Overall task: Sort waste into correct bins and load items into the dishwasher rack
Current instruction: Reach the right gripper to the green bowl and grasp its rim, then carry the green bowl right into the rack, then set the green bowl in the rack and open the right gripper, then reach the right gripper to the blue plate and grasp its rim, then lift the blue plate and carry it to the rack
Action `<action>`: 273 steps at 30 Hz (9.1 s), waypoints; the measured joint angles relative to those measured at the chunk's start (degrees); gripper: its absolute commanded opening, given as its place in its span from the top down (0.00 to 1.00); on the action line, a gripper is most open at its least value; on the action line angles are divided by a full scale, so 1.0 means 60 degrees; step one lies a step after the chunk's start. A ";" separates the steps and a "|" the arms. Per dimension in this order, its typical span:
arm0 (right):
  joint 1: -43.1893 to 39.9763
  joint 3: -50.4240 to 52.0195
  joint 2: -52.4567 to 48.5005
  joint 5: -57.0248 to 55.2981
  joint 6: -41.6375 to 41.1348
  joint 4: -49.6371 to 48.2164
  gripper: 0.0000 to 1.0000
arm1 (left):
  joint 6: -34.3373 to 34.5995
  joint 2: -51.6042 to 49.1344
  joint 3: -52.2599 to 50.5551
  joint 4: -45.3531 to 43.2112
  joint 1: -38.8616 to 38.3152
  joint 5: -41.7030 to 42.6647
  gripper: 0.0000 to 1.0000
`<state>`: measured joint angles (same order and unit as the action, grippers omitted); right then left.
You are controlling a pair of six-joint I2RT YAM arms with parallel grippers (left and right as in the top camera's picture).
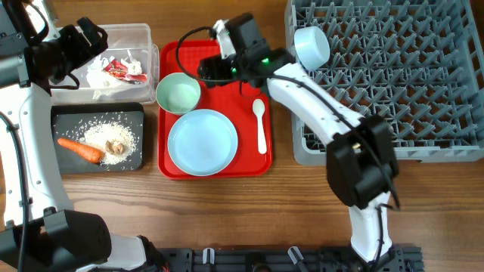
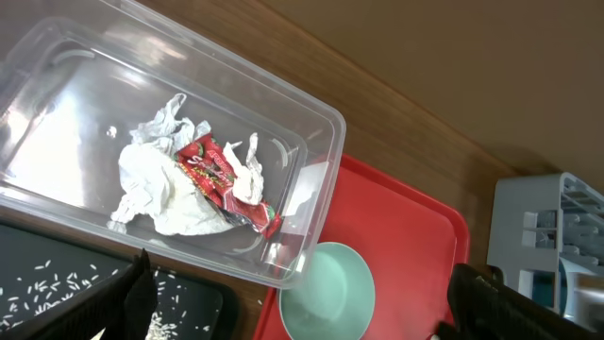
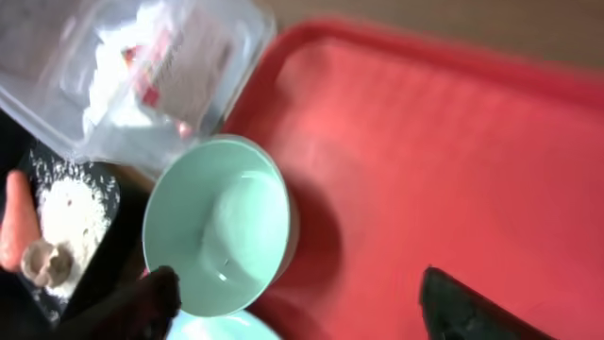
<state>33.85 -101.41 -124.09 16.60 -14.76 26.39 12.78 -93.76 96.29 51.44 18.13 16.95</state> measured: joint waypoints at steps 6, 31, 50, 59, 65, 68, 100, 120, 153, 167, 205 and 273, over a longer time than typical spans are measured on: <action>0.0911 0.0000 -0.1082 -0.0674 -0.1086 -0.0047 0.44 | 0.0000 0.0000 0.0000 -0.0004 0.0000 0.0000 0.00; 0.0958 -0.0036 -0.1410 -0.1949 -0.3009 -0.0364 0.96 | 0.0000 0.0000 0.0000 0.0000 0.0000 0.0000 0.00; -0.0033 -0.0146 0.4539 -1.0313 -0.1508 0.4994 0.96 | 0.0000 0.0000 0.0000 -0.0004 0.0000 -0.0011 0.00; -0.0568 0.0423 0.4768 -1.4364 -0.4929 0.9650 0.96 | 0.0000 0.0000 0.0000 -0.0004 0.0000 -0.0004 0.00; -0.0747 0.1712 0.4299 -1.4783 -0.4003 0.7402 0.96 | 0.0000 0.0000 0.0000 0.0000 0.0000 -0.0004 0.00; -0.0747 0.2259 0.3657 -1.4870 -0.1825 0.5825 0.96 | 0.0000 0.0000 0.0000 0.0000 0.0000 0.0000 0.00; -0.0550 0.2506 0.2856 -1.4360 0.2885 0.4772 0.96 | 0.0000 0.0000 0.0000 0.0000 0.0000 -0.0004 0.00; -0.1053 0.3381 0.2849 -1.4590 0.3767 0.3093 0.96 | 0.0000 0.0000 0.0000 0.0000 0.0000 -0.0004 0.00; -0.0342 0.3446 0.2772 -1.4728 0.4320 0.3683 0.85 | 0.0000 0.0000 0.0000 0.0000 0.0000 -0.0004 0.00; 0.1060 0.3483 0.2769 -1.3701 0.4513 0.2353 0.38 | 0.0000 0.0000 0.0000 0.0000 0.0000 -0.0004 0.00; 0.0769 0.2947 0.1701 -0.1559 -0.3111 0.2386 0.55 | 0.0000 0.0000 0.0000 -0.0004 0.0000 -0.0004 0.00; 0.0350 0.1184 0.3162 -0.4812 -0.0663 0.2827 0.96 | 0.0000 0.0000 0.0000 -0.0004 0.0000 -0.0004 0.00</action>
<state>35.94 -94.30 -105.12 -12.27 -18.74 43.35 12.78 -93.76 96.29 51.42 18.13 16.93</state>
